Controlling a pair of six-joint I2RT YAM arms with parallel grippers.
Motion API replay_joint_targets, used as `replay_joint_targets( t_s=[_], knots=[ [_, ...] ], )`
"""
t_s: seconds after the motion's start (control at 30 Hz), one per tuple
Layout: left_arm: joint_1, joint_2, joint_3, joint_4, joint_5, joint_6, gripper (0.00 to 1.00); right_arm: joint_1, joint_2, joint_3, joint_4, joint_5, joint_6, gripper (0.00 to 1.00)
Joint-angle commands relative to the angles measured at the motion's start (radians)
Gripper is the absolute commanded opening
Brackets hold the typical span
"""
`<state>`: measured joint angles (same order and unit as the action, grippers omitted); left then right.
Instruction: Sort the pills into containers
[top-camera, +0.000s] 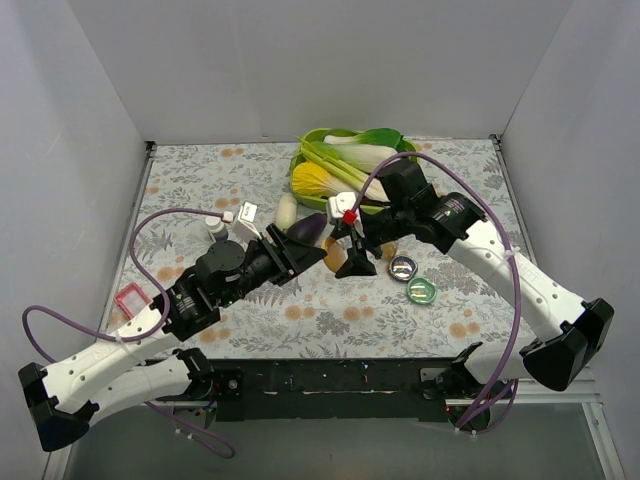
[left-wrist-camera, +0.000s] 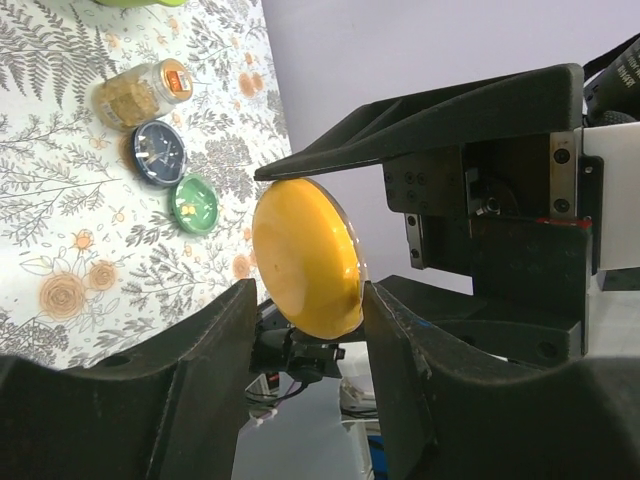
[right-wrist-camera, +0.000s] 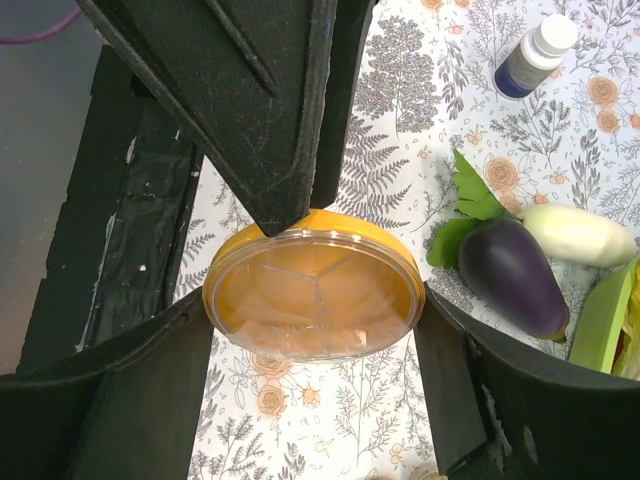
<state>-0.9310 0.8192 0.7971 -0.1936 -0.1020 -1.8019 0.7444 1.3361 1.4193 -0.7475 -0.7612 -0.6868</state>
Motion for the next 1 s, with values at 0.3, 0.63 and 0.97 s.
replay_joint_targets(
  t_s=[0.3, 0.63, 0.97],
  knots=[
    [0.003, 0.087, -0.027, -0.142, 0.021, 0.084, 0.46, 0.078, -0.005, 0.066, 0.056, 0.002, -0.031, 0.09],
    [0.003, 0.113, -0.049, -0.125, 0.067, 0.087, 0.49, 0.136, 0.017, 0.072, 0.034, 0.135, -0.053, 0.08],
    [0.003, 0.092, -0.073, -0.142, 0.044, 0.087, 0.63, 0.162, 0.034, 0.061, 0.031, 0.178, -0.053, 0.08]
  ],
)
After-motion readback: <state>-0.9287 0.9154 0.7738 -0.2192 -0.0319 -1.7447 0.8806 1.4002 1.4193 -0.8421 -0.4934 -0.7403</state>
